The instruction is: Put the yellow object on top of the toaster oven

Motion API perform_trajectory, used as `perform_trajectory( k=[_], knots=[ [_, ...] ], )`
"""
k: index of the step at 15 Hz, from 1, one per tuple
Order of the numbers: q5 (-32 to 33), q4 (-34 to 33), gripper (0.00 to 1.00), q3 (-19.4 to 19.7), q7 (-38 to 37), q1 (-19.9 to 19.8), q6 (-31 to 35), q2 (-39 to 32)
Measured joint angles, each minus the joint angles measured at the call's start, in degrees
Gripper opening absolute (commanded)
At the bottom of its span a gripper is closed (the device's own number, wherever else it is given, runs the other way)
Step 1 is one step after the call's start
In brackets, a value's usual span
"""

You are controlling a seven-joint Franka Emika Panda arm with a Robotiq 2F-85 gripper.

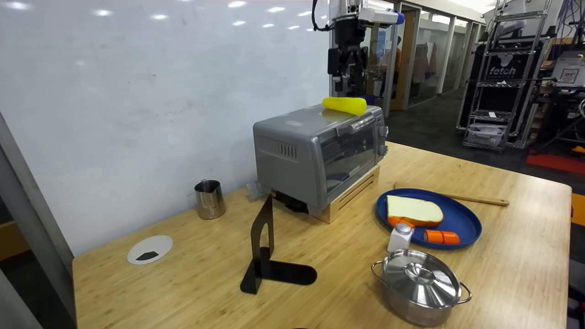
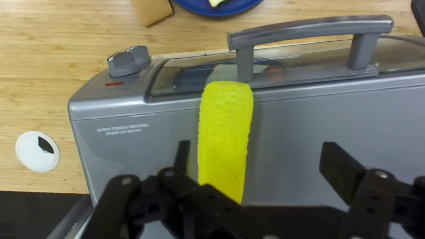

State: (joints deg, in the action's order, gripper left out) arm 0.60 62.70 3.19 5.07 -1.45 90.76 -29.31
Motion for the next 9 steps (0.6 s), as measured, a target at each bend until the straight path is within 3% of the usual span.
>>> perform_trajectory(
  k=[4, 9],
  knots=[
    [3.26, 3.03, 1.0, -0.03, -0.16, 3.82, -1.08, 5.07],
    [4.48, 15.44, 1.0, -0.07, -0.51, 7.39, 1.36, 15.31]
  ],
)
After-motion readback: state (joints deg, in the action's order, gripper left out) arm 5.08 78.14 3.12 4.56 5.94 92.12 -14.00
